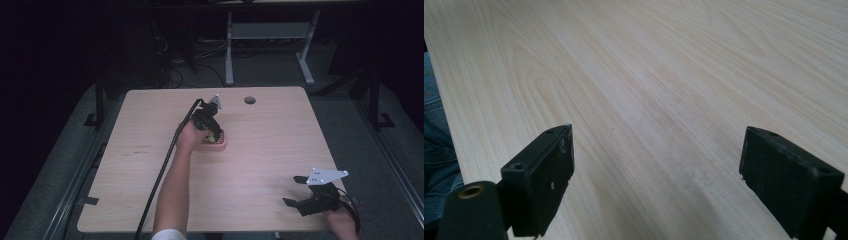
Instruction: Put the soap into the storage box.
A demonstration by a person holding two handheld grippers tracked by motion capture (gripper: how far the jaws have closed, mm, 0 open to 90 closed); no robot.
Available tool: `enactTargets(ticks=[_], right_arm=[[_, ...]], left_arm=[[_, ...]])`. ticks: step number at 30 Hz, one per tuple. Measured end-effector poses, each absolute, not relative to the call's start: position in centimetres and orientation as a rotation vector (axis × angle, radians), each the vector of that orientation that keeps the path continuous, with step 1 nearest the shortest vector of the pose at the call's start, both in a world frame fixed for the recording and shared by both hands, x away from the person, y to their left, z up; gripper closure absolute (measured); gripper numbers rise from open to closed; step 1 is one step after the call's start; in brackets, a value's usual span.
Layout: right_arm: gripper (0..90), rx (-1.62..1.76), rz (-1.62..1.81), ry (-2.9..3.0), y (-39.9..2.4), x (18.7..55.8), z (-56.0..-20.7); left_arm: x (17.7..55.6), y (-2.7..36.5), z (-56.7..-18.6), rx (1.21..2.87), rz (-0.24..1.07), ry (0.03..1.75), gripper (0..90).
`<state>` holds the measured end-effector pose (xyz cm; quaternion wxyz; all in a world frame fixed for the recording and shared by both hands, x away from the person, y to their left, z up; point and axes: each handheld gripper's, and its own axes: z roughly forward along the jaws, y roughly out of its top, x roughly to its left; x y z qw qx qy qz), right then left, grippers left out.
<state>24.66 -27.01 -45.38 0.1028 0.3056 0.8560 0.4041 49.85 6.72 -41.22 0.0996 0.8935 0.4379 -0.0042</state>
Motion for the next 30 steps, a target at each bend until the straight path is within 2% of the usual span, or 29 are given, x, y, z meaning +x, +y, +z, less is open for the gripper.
enactTargets(ticks=[19,30], right_arm=[[13.8,0.904,1.189,2.531,-26.9,24.6,-45.4],[13.8,0.902,1.187,2.532,-26.9,24.6,-45.4]], left_arm=[[49.7,7.0,-42.3,2.627,-0.016,1.325,26.4],[49.3,7.0,-41.7,2.623,0.042,1.305,25.1]])
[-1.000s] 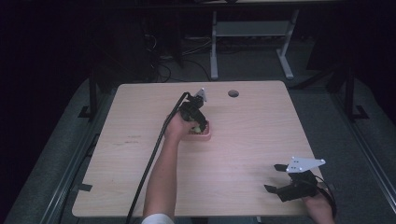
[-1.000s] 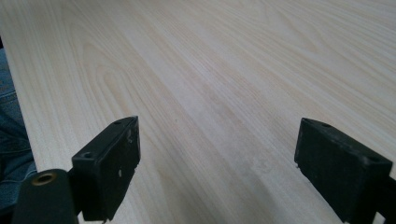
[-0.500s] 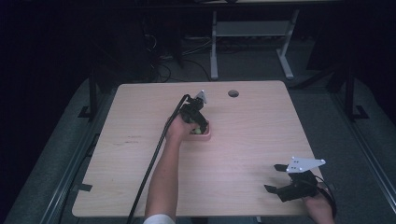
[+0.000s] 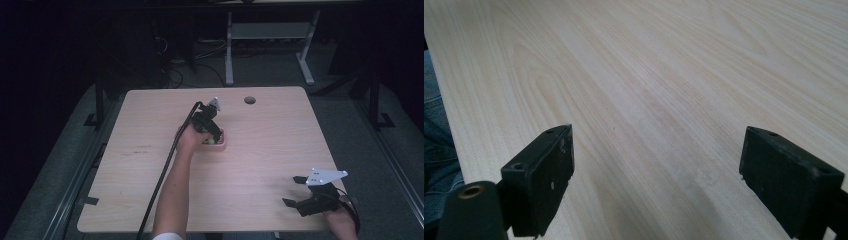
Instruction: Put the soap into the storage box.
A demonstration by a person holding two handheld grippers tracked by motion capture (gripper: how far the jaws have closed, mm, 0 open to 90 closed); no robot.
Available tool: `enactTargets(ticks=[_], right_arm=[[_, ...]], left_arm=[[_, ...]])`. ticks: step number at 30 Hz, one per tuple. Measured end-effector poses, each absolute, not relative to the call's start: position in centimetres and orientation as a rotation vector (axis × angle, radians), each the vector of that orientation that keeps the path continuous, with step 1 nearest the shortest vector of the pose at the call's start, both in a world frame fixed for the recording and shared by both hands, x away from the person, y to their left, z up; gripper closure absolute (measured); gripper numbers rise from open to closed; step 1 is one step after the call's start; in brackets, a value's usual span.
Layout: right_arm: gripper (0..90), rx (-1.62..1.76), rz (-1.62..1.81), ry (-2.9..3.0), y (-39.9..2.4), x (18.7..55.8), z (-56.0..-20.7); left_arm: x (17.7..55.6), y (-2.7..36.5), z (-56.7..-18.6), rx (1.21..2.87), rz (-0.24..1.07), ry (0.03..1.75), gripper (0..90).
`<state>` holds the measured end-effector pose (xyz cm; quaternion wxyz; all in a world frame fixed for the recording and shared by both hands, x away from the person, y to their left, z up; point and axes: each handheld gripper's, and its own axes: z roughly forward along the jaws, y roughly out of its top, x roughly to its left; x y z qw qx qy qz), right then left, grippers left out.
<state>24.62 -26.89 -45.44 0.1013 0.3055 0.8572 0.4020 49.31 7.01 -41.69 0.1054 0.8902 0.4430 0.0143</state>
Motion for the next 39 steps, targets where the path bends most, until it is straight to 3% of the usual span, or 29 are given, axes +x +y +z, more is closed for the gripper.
enactTargets(ticks=[39], right_arm=[[13.8,0.933,1.163,2.533,-27.2,24.9,-45.8]], left_arm=[[45.8,8.6,-38.4,2.562,0.119,1.152,21.8]])
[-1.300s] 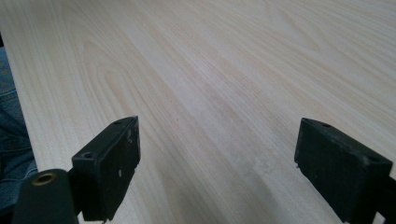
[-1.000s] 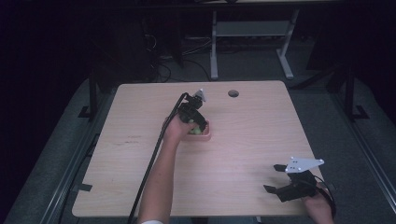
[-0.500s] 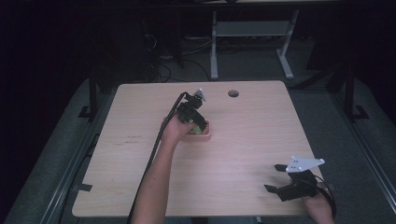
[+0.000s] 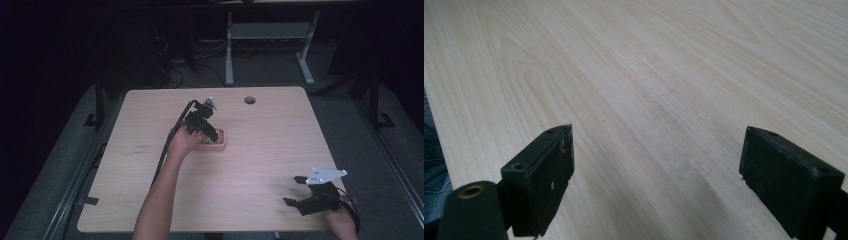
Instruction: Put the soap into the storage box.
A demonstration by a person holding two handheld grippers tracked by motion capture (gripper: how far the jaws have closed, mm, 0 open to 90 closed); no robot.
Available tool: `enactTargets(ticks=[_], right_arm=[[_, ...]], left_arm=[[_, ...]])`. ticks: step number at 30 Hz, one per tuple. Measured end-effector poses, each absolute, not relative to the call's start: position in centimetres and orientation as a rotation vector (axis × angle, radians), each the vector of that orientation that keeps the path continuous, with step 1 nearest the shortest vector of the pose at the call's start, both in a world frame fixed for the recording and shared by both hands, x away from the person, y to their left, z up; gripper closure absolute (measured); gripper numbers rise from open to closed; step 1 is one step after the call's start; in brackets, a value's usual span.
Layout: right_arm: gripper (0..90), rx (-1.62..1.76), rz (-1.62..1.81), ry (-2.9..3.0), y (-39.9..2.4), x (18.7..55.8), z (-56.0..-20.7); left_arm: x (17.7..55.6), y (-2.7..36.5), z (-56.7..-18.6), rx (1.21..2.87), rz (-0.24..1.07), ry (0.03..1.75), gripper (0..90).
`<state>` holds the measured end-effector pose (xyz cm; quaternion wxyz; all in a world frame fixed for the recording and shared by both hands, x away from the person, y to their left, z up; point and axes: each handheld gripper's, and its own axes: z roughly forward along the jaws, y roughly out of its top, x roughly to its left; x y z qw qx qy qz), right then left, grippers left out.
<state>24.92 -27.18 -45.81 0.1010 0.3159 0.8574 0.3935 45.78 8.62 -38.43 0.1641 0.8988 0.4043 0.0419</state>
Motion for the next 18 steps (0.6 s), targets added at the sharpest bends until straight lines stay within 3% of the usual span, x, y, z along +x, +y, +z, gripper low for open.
enactTargets(ticks=[18], right_arm=[[13.8,0.955,1.146,2.529,-27.4,25.1,-46.0]], left_arm=[[43.2,9.6,-38.1,2.535,0.102,1.100,21.8]])
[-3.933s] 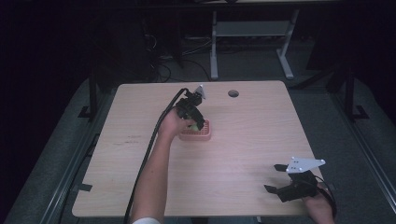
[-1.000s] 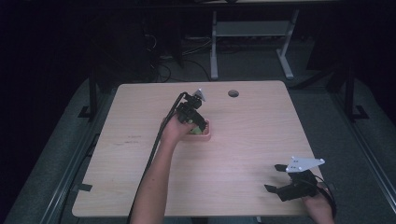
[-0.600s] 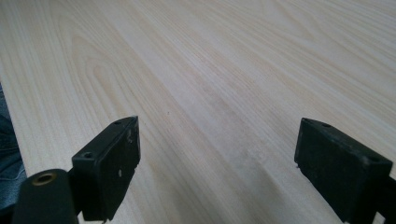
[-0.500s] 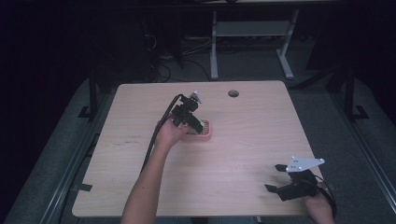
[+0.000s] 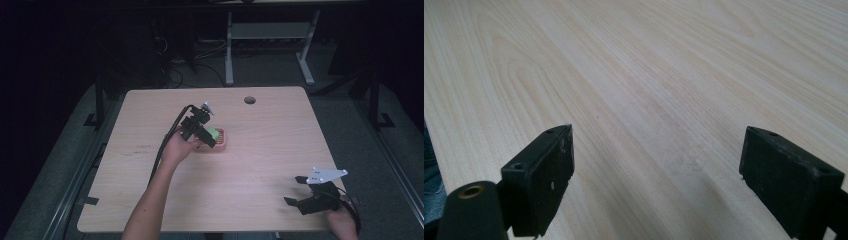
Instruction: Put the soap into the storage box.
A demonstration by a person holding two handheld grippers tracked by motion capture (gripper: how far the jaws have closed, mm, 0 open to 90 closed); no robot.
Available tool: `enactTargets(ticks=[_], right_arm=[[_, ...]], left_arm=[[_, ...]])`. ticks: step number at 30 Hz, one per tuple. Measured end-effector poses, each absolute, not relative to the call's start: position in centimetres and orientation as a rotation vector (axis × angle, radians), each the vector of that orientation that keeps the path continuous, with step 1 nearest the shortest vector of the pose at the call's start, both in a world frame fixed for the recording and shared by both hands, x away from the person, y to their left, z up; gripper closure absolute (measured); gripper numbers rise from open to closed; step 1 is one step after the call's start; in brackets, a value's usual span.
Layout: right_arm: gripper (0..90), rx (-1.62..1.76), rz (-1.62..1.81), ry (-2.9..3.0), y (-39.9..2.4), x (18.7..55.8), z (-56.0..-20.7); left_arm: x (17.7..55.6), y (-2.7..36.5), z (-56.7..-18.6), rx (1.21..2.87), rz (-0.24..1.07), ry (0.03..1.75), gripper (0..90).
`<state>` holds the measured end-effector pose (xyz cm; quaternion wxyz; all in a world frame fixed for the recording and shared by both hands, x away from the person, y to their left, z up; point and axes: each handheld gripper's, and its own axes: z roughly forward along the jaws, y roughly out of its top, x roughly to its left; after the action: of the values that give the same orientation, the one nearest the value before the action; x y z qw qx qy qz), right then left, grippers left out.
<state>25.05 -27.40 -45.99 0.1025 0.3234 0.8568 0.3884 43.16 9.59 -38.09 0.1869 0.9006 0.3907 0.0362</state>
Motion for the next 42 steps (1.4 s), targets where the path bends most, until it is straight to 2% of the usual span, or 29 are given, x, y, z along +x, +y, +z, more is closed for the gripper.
enactTargets(ticks=[42], right_arm=[[13.8,0.955,1.098,2.544,-27.4,25.0,-46.4]], left_arm=[[36.2,14.6,-39.4,2.522,0.089,1.006,21.7]])
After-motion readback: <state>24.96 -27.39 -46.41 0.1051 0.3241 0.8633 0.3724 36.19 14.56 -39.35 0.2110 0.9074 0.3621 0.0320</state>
